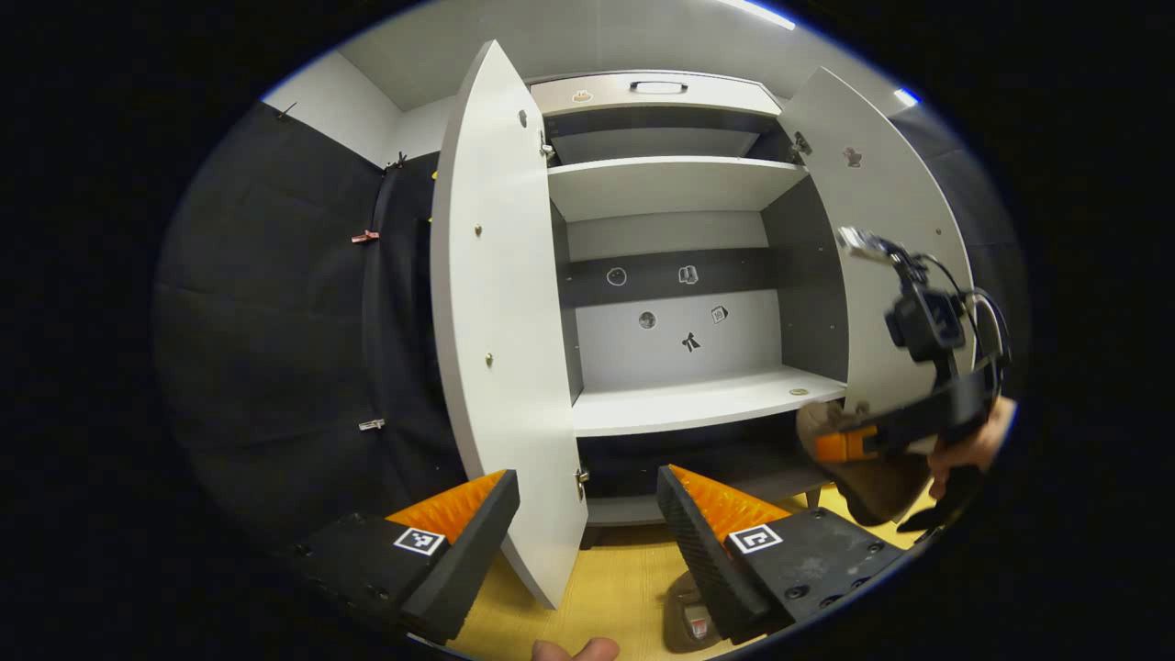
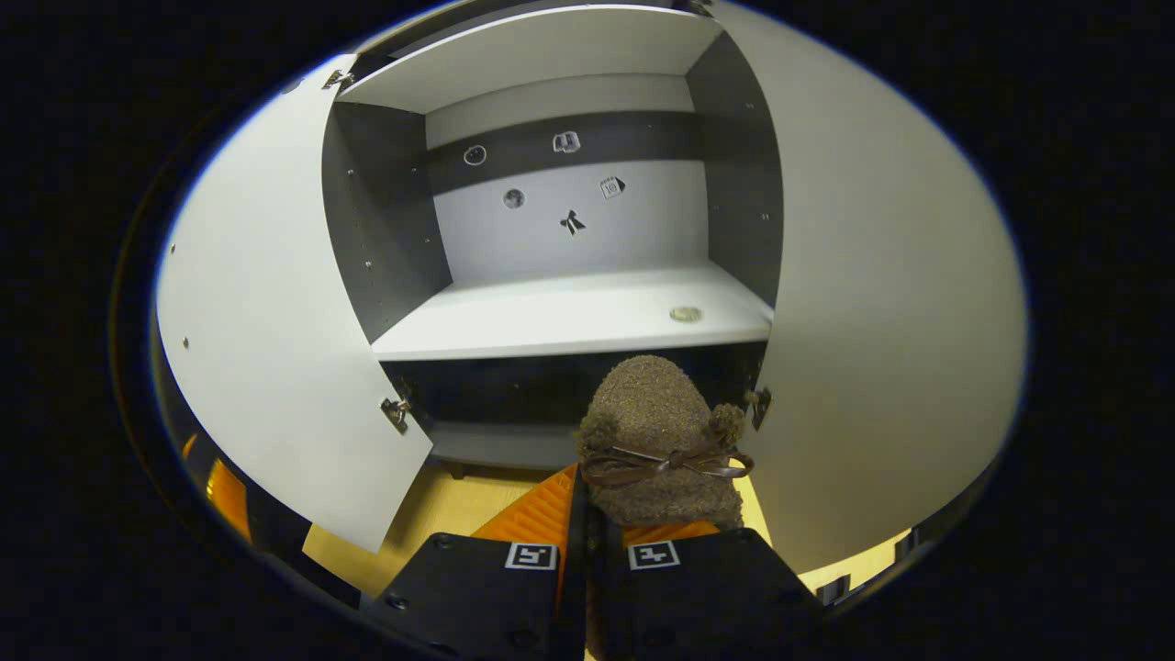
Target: Grab one shoe with the right hand and put it into the shoe cabinet, grab the other shoe with the left hand and put it into the shoe cabinet; then close the right door with the right hand and the left door with the left hand.
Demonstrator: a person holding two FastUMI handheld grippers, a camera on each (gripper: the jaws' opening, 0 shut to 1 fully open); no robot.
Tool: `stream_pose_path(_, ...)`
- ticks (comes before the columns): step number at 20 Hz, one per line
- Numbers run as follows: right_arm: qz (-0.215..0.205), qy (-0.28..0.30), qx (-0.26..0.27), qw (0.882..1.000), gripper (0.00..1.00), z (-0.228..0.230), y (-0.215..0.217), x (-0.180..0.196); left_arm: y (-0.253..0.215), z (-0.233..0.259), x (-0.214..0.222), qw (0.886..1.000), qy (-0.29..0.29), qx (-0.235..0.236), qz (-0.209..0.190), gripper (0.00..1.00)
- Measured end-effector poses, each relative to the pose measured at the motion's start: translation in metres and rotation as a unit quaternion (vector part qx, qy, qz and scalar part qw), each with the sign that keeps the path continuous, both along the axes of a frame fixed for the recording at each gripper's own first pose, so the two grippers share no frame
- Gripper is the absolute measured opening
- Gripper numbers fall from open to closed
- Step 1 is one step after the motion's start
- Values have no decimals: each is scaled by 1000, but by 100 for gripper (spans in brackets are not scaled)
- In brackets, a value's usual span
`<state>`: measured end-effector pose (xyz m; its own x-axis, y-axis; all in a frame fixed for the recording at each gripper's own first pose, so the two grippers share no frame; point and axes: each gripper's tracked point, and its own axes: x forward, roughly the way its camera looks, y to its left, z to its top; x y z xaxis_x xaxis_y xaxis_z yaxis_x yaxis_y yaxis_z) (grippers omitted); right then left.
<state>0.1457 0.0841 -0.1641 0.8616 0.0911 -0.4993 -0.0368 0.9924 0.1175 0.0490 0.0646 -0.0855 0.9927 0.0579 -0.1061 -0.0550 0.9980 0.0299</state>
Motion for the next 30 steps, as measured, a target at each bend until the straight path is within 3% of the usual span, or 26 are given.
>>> stream_pose_path(7, 3, -31, -10, 999, 13, 62, -6, 100, -12, -4, -2, 1000, 8, -13, -10, 96)
stream_pose_path(17, -18, -32, -40, 999, 13, 54, -20, 236, -8, -14, -3, 1000, 21, -16, -1, 96)
stream_pose_path(24, -23, -4, -55, 998, 13, 10, -22, 277, -2, -23, -8, 999, 35, -10, 8, 96)
stream_pose_path(30, -30, 12, -51, 998, 18, -2, -25, 280, 1, -29, -9, 999, 44, -10, 8, 96)
